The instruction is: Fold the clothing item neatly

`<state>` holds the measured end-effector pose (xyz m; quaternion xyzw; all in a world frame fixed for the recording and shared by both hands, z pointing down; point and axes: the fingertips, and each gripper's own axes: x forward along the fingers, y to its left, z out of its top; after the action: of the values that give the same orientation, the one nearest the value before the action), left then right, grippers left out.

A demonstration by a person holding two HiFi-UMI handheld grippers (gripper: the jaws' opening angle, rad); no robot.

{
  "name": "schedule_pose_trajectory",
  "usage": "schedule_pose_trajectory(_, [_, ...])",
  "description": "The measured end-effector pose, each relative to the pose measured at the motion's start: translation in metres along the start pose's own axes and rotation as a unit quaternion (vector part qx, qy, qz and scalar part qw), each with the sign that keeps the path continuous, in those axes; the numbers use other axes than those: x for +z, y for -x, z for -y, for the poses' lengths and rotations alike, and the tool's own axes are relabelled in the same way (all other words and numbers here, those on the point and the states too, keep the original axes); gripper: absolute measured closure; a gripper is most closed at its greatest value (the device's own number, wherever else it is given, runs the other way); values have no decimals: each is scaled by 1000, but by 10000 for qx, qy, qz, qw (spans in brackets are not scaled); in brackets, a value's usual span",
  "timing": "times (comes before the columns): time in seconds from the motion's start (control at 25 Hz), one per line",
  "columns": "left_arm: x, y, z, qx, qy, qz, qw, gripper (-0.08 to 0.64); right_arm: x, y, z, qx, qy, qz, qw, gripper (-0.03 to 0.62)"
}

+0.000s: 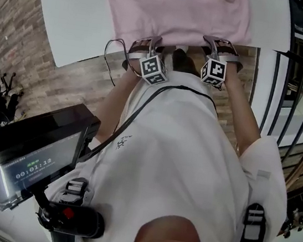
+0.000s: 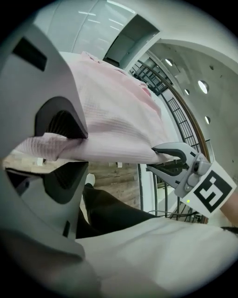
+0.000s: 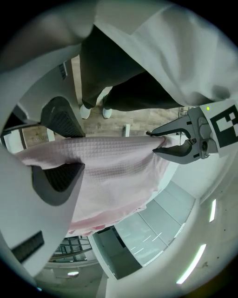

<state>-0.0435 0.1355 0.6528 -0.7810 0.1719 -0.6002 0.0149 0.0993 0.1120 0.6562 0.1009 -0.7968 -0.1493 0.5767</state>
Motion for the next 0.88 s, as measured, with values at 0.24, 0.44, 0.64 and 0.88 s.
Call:
schedule_pose_trajectory(0.24, [-5,8,-1,142,208,3,9997,454,9,7,3,-185,-146,135,9996,496])
schedule_pose_trajectory(0.44, [-6,18,11,-309,316,55,9990,511,15,20,-8,528,-295,225,9979,555])
schedule_pose_trajectory(0.64, [1,50,4,-604,370,167,9973,522,28,50,2,766,-681,429,9938,558])
schedule_pose_trajectory(0.88, [4,81,22,-1257,579,55,9904,522,37,80,-16,1379,-818,538,9856,559])
